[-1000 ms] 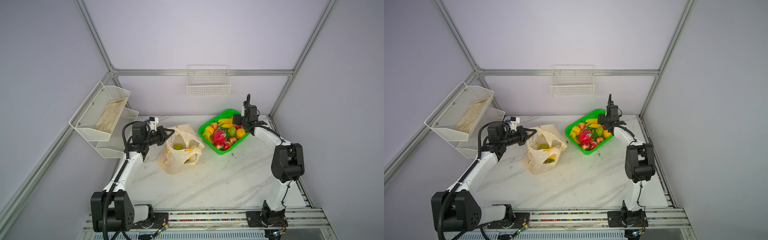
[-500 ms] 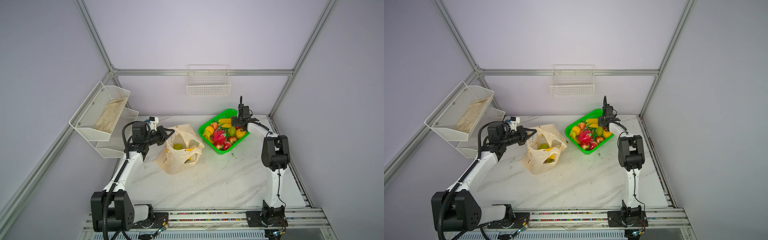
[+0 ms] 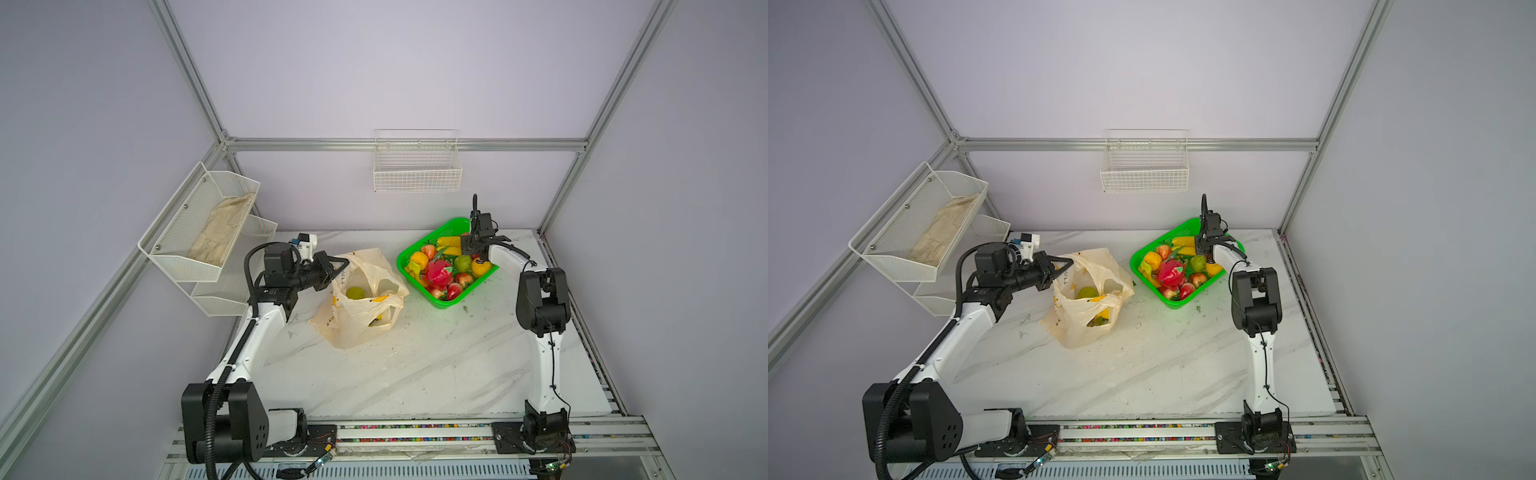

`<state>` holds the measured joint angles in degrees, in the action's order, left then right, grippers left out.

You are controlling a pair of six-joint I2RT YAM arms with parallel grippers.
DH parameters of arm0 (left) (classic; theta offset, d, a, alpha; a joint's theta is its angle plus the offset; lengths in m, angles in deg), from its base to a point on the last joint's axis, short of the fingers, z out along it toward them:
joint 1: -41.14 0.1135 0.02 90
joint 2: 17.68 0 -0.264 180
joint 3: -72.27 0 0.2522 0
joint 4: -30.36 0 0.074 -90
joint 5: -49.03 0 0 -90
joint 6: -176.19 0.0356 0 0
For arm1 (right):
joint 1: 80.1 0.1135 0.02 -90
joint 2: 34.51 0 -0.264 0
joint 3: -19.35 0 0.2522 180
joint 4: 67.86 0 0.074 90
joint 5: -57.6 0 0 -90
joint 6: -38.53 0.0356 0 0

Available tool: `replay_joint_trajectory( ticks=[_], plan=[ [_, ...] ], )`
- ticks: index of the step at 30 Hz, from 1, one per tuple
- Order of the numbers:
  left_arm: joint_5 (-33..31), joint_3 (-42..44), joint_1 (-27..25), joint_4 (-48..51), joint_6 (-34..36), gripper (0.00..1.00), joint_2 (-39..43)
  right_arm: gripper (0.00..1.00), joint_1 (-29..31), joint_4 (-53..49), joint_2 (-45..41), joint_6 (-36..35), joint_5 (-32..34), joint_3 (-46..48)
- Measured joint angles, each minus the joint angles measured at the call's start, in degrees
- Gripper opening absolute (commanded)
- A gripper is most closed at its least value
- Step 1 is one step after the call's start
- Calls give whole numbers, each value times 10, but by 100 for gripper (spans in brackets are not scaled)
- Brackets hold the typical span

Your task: Place the fake fruits into the plastic bag and tie a complex knot

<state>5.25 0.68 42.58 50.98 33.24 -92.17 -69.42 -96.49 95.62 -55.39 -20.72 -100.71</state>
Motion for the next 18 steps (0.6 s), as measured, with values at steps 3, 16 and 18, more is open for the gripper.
replay_joint_trajectory(
  ticks=[3,16,18],
  plan=[
    [0,0,0,0,0,0,0,51,0,-3,0,-3,-3,-1],
    [0,0,0,0,0,0,0,35,7,63,-206,39,-122,161],
    [0,0,0,0,0,0,0,35,24,100,-284,53,-154,213]
  ],
)
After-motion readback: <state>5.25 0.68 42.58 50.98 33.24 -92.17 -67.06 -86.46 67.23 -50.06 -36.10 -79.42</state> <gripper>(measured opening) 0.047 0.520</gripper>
